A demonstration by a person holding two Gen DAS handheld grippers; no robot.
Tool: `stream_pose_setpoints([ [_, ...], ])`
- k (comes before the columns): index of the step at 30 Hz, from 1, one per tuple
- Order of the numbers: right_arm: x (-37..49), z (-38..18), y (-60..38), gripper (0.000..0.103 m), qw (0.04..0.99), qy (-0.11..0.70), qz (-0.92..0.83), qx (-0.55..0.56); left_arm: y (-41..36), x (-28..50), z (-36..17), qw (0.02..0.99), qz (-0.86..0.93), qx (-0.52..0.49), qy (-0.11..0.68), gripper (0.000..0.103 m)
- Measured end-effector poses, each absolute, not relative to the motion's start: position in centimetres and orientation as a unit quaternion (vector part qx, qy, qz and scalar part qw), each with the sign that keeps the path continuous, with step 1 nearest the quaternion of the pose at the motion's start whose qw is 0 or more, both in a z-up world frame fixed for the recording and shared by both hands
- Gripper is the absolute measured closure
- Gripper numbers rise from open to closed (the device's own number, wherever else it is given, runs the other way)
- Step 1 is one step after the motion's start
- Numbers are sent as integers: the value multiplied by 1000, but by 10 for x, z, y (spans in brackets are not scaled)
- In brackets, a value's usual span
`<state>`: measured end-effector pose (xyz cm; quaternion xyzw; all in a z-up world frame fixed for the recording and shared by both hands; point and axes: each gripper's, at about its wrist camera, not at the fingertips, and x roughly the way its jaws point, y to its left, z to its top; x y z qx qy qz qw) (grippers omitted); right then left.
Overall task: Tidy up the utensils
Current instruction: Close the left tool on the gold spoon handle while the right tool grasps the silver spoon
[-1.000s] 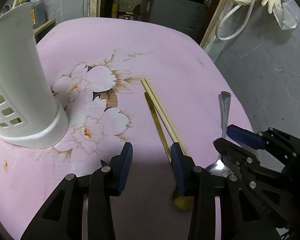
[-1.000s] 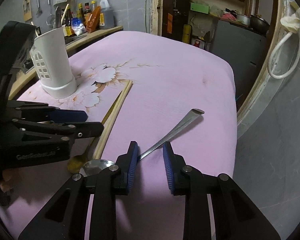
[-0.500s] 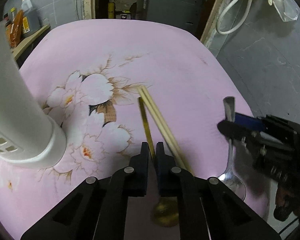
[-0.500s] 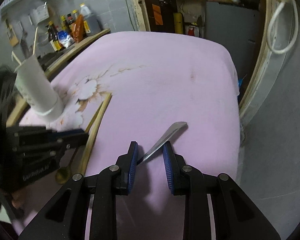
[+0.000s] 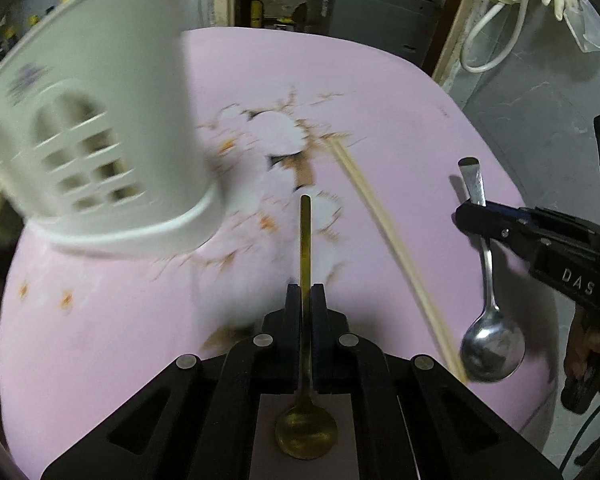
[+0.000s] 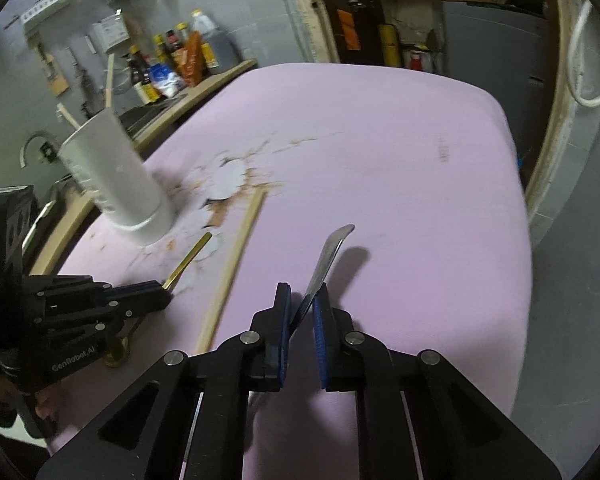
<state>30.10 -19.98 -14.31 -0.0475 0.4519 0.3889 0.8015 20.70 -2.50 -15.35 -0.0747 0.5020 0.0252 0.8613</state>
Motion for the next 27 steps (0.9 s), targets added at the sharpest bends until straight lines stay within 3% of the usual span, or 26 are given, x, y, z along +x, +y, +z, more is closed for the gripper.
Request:
stream_pose_setpoints([
  [12, 281, -139, -179, 92, 805, 451, 365, -123, -8, 169, -142, 864, 73, -98, 488, 98],
  [14, 276, -138, -174, 78, 808, 451, 352, -142, -9, 169, -140, 862, 74, -87, 493, 98],
  [16, 268, -137, -168, 71, 813, 449, 338, -151, -4, 162, -138, 860, 71, -81, 498, 98],
  [27, 252, -143, -162, 71, 838, 460, 244, -164, -1, 186, -144, 837, 13, -34, 546, 94],
])
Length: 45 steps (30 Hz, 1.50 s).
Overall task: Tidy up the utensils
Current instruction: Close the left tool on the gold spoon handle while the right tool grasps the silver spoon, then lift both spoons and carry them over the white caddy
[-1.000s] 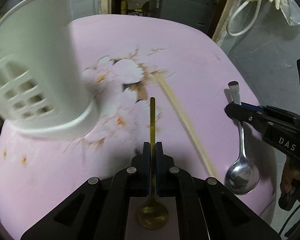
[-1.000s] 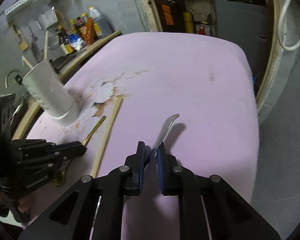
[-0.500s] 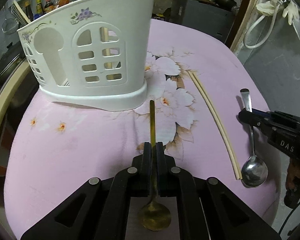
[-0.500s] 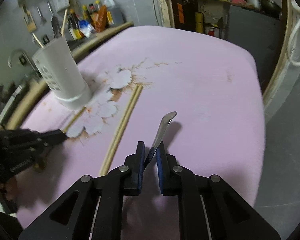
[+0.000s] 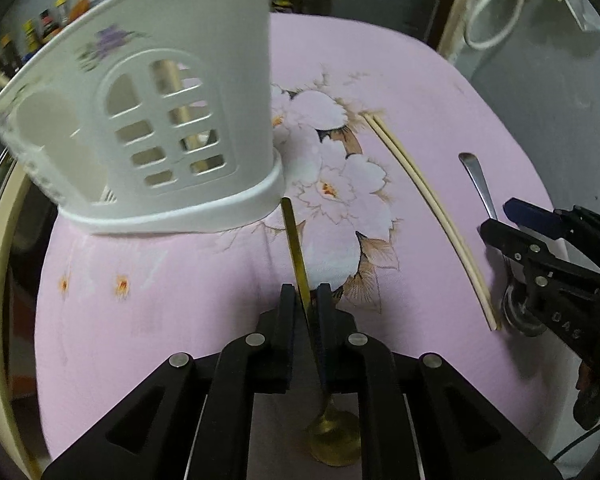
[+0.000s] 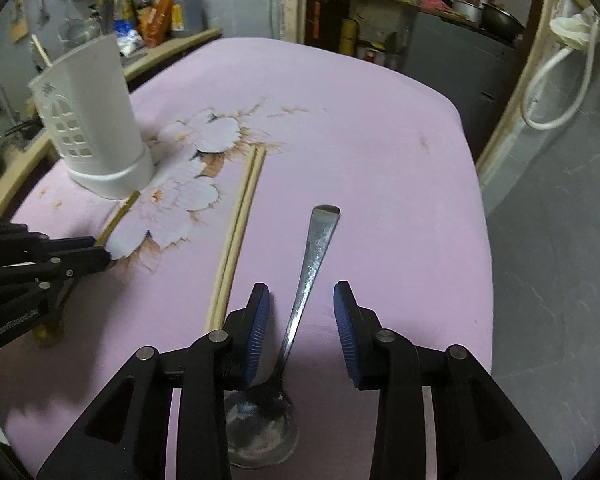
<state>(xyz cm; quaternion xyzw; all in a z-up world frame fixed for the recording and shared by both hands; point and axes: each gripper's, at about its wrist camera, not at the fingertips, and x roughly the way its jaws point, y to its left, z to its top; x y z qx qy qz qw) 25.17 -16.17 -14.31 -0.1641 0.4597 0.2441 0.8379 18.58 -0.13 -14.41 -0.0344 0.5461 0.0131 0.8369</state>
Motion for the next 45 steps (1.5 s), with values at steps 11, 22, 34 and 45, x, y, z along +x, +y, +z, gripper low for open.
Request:
stream_pose_setpoints([
  [11, 263, -135, -174, 98, 846, 488, 196, -86, 27, 177, -133, 841, -31, -71, 536, 101],
  [22, 203, -106, -183, 99, 898, 388, 206, -37, 53, 122, -95, 892, -81, -96, 435, 101],
  [34, 192, -120, -177, 100, 901, 391, 185, -17, 48, 129, -87, 901, -107, -68, 415, 101],
  [45, 228, -155, -153, 82, 851, 468, 206, -119, 50, 134, -113, 883, -94, -79, 453, 101],
])
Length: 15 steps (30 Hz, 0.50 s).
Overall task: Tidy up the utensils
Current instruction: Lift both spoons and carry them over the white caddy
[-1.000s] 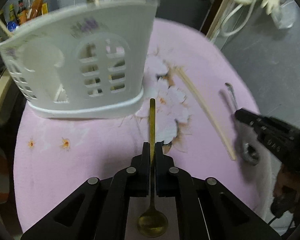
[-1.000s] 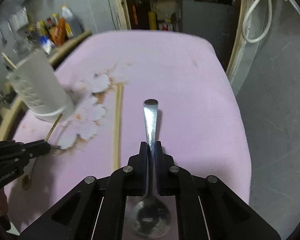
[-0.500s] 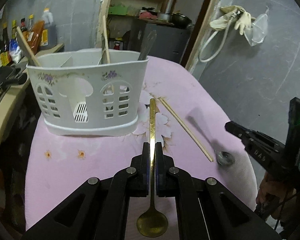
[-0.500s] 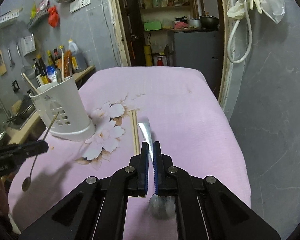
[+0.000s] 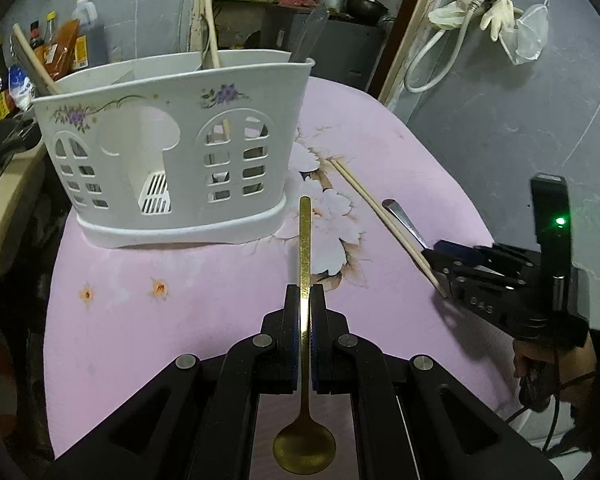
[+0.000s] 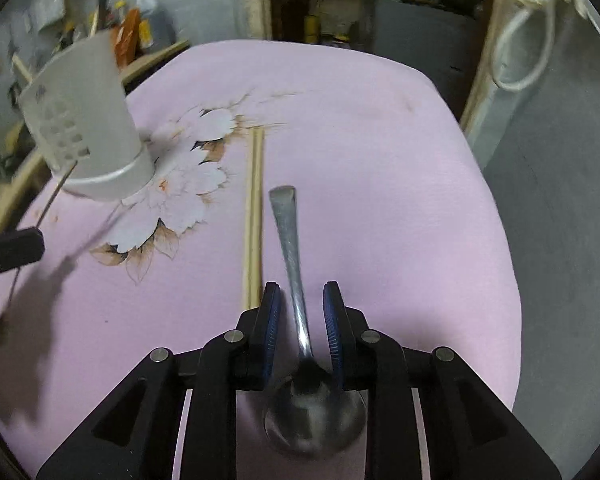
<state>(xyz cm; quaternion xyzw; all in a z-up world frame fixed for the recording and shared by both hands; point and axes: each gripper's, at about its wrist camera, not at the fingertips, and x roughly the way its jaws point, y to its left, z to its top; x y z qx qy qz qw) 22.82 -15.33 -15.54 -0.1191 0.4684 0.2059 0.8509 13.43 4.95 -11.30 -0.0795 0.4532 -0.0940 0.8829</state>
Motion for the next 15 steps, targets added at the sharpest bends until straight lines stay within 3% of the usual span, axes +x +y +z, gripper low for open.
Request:
stream_pose_setpoints([
  [4, 245, -157, -145, 83, 845, 472, 221, -116, 51, 135, -115, 880, -88, -88, 458, 101],
  [7, 255, -158, -137, 94, 842, 472, 230, -126, 50, 135, -115, 879, -87, -90, 459, 101],
  [15, 231, -137, -161, 96, 875, 413, 245, -64, 53, 122, -92, 906, -86, -93, 403, 101],
])
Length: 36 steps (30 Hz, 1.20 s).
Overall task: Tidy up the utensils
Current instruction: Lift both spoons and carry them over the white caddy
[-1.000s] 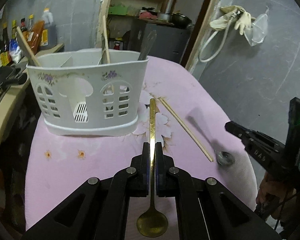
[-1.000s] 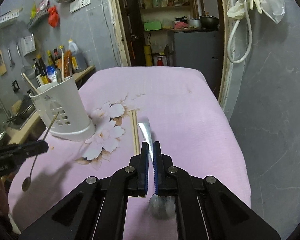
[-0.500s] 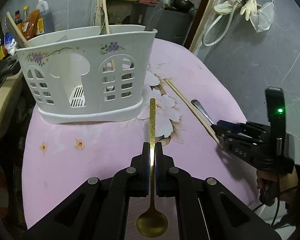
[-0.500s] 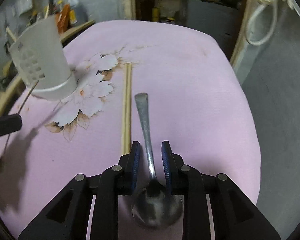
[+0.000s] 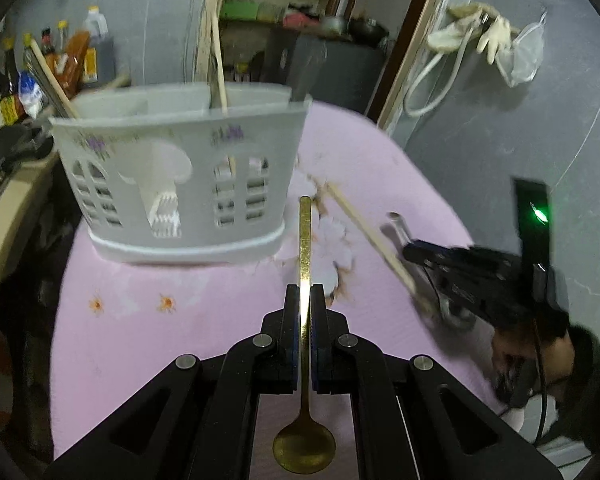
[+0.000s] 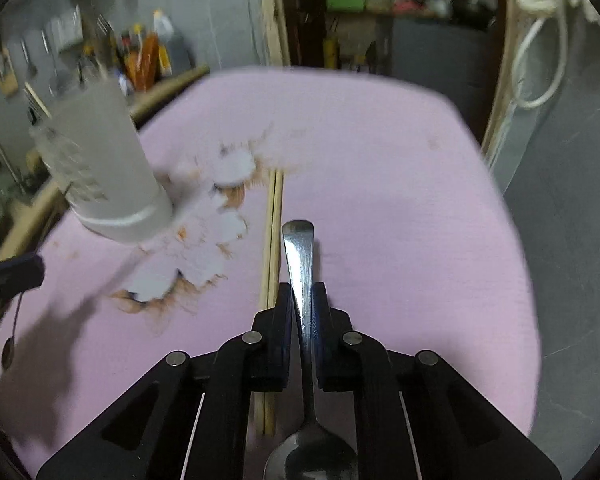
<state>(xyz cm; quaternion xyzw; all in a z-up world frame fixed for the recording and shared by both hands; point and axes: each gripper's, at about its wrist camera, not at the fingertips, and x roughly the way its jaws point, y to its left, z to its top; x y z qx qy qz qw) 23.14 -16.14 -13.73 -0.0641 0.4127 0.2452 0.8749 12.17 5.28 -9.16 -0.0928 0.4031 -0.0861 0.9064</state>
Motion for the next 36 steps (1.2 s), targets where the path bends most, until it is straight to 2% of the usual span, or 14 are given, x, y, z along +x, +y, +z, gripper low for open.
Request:
stream_pose_setpoints([
  [8, 187, -83, -181, 96, 929, 292, 225, -31, 63, 117, -66, 928, -79, -111, 347, 101],
  [21, 205, -35, -171, 97, 949, 223, 221, -15, 76, 120, -37, 940, -83, -124, 307, 101],
  [36, 199, 45, -124, 97, 944, 144, 295, -34, 162, 151, 29, 965, -38, -194, 175, 101],
])
